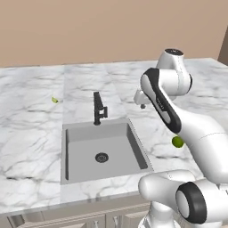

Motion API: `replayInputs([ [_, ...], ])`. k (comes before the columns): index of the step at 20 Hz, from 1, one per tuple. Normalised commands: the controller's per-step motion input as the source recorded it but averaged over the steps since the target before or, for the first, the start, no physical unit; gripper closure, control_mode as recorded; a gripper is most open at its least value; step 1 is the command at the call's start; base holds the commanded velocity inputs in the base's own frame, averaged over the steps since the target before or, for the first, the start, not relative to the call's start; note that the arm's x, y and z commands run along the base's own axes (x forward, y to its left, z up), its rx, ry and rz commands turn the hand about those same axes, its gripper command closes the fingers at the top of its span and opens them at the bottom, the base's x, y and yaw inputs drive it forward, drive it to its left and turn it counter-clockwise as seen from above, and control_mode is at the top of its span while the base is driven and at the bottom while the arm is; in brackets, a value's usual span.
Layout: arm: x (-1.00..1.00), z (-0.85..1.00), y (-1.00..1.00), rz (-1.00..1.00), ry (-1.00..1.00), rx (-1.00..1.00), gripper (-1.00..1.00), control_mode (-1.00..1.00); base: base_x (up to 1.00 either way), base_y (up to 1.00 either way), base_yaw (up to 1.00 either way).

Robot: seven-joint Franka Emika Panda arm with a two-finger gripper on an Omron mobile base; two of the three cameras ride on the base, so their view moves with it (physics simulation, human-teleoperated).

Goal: Turn on the sink faucet. Then move the lime from the counter to the sink. Turn off the sink. Move the vegetable from the sink to the pot next to the stove. Finally move the pot to the front left burner.

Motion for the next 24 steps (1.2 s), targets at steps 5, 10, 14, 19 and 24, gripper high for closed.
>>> replayInputs([
  [5,0.19,-0.15,0.04,0.08,-0.09,0.02,-1.00,-1.00,0.00,0.00,0.00],
  [10,0.00,-0.31,0.02,0.07,-0.01,0.00,-1.00,-1.00,0.00,0.00,0.00],
  [14,0.18,-0.29,0.18,0.02,-0.03,0.09,-1.00,-1.00,0.00,0.00,0.00],
  [19,0.35,-0.27,0.08,0.08,-0.12,0.14,-1.00,-1.00,0.00,0.00,0.00],
  [24,0.39,-0.25,0.06,0.13,-0.17,0.12,-1.00,-1.00,0.00,0.00,0.00],
])
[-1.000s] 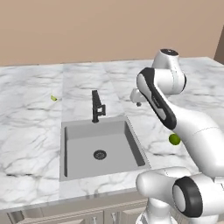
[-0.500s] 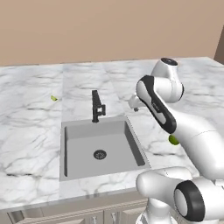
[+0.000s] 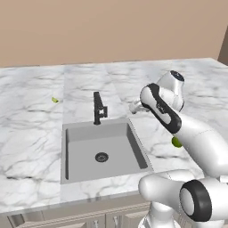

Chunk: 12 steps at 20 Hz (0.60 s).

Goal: Turn on the sink faucet. Then move the lime from the counter to the sink. Turn off the sink. Move the vegetable from the sink to the pot next to the stove. Finally move the pot to the front left burner.

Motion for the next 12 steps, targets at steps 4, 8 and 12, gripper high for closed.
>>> replayInputs([
  [4,0.56,-0.26,0.18,0.16,-0.08,0.02,-1.00,-1.00,0.00,0.00,0.00],
  [8,0.53,-0.24,0.09,0.23,-0.11,0.03,-1.00,-1.00,0.00,0.00,0.00],
  [12,0.34,-0.10,0.01,0.18,-0.04,0.02,-1.00,-1.00,0.00,0.00,0.00],
])
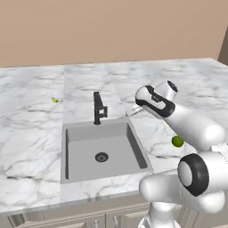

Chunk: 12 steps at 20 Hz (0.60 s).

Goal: Turn on the sink faucet. Then move the lime from the counter to the sink. Turn off the sink. Move the vegetable from the sink to the pot next to the stove. Finally move the pot to the front left burner.

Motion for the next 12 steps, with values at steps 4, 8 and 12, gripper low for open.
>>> replayInputs([
  [4,0.35,-0.08,0.05,0.10,-0.05,0.04,-1.00,-1.00,0.00,0.00,0.00],
  [8,0.36,-0.02,0.18,0.06,-0.07,0.03,-1.00,-1.00,0.00,0.00,0.00],
  [12,0.35,-0.18,0.24,0.08,-0.11,0.03,-1.00,-1.00,0.00,0.00,0.00],
])
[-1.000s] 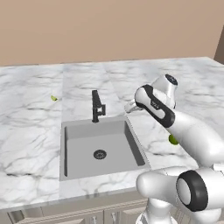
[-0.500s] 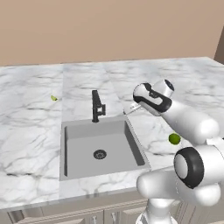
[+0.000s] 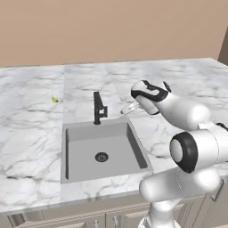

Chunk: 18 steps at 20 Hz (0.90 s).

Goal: Turn on the sink faucet. Then move the lime from the counter to the sink. Turn off the sink. Move the vegetable from the sink to the pot next to the stove. Finally move the pot to the front left burner.

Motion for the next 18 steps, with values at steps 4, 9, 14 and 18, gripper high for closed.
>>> replayInputs([
  [4,0.29,-0.30,0.15,0.09,-0.16,0.05,-1.00,-1.00,0.00,0.00,0.00],
  [9,0.23,-0.29,0.03,0.08,-0.17,0.03,-1.00,-1.00,0.00,0.00,0.00],
  [14,0.25,-0.18,0.00,0.07,-0.06,0.01,-1.00,-1.00,0.00,0.00,0.00],
  [18,0.28,-0.05,0.00,0.11,-0.07,0.03,-1.00,-1.00,0.00,0.00,0.00],
])
